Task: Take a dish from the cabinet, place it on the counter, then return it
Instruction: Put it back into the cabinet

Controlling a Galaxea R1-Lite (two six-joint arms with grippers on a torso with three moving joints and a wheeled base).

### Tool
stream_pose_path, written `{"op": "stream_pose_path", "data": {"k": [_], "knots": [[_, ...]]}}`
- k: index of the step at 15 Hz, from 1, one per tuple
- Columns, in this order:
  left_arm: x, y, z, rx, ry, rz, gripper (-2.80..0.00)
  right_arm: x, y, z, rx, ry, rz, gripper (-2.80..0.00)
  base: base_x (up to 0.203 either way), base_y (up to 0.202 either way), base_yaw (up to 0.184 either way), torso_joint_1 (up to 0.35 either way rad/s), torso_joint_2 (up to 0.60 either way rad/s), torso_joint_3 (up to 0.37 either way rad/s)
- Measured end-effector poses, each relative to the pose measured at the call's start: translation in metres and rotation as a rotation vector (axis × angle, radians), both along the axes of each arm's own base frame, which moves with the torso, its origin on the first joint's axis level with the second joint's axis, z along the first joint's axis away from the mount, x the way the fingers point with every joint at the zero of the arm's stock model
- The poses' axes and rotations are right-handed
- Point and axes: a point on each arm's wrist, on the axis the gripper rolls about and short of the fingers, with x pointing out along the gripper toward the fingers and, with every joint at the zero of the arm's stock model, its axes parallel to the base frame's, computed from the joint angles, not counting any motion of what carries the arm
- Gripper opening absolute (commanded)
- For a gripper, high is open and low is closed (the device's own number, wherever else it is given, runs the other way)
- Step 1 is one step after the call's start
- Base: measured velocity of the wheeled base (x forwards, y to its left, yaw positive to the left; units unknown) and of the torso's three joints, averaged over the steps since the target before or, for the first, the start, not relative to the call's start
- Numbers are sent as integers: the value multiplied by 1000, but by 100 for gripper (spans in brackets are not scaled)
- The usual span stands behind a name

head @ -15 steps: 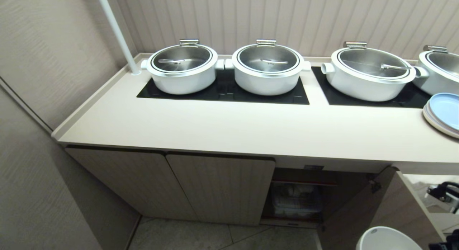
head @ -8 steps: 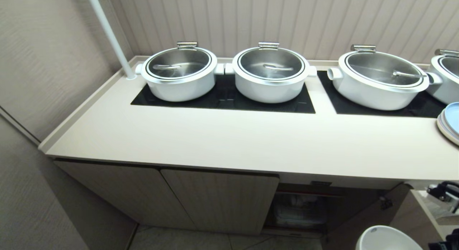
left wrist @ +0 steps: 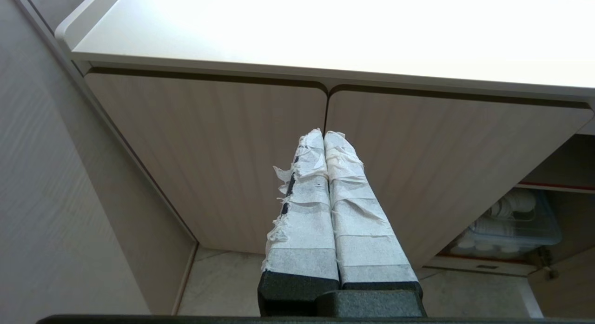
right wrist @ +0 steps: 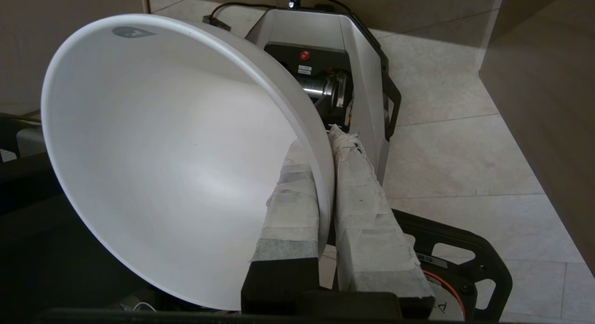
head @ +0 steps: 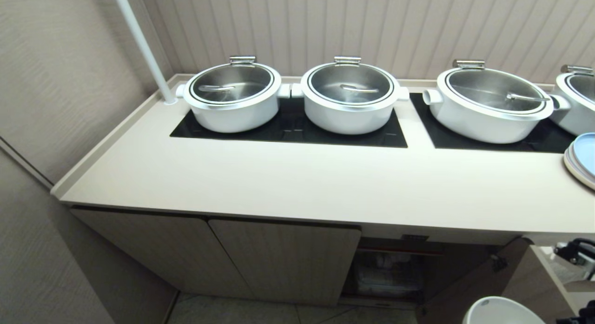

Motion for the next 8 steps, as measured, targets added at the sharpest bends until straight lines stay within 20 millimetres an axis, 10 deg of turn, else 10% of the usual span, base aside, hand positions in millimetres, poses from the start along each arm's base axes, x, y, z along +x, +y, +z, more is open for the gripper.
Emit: {"op": "stream_pose_path", "data": {"k": [8], "knots": [[0,0,0,-1,0,0,-280,-4,-1,2,-4,3,2,-280,0,0,0,0,0,0]]}}
